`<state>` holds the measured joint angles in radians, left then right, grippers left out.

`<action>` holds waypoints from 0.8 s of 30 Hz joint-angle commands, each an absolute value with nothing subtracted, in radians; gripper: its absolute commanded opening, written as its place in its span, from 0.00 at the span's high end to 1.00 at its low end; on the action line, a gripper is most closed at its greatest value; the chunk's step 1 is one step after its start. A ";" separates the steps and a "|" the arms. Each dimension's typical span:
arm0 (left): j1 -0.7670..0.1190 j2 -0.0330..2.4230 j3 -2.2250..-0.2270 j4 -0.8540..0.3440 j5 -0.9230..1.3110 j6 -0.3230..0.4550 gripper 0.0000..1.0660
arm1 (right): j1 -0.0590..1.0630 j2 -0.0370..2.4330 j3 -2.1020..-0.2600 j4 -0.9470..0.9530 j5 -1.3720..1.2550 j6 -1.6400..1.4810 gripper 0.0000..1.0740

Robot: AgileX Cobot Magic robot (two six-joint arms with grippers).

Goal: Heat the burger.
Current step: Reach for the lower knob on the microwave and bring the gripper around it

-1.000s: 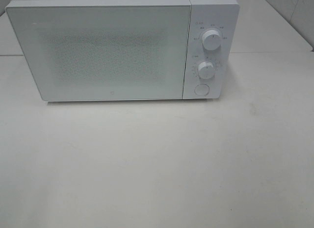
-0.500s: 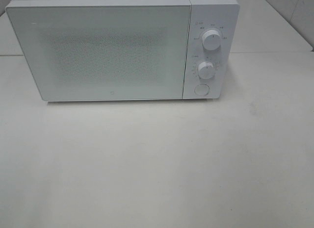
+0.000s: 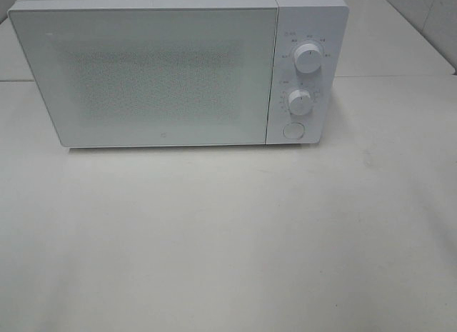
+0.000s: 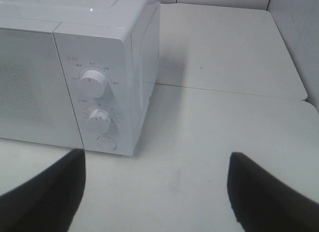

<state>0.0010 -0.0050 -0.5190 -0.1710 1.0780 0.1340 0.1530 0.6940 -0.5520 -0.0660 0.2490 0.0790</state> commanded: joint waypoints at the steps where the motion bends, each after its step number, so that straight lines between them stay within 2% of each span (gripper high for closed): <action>1: 0.003 -0.028 -0.517 -0.172 1.071 0.131 0.06 | 0.146 0.764 -0.553 -0.068 0.151 0.072 0.29; 10: 0.003 -0.028 -0.517 -0.172 1.071 0.131 0.06 | 0.146 0.912 -0.474 -0.068 -0.124 0.092 0.29; 14: 0.003 -0.028 -0.517 -0.172 1.071 0.131 0.06 | 0.146 0.990 -0.384 -0.061 -0.389 0.094 0.29; 18: 0.003 -0.028 -0.517 -0.172 1.071 0.131 0.06 | 0.146 1.083 -0.295 0.021 -0.630 0.065 0.29; 21: 0.003 -0.028 -0.517 -0.172 1.071 0.131 0.06 | 0.146 1.106 -0.280 0.047 -0.670 0.041 0.29; 24: 0.003 -0.028 -0.517 -0.172 1.071 0.131 0.06 | 0.162 1.193 -0.232 0.156 -0.822 -0.062 0.29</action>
<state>0.0010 -0.0050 -0.5190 -0.1710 1.0780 0.1340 0.1570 1.1740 -0.2430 0.1130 -0.7440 -0.0100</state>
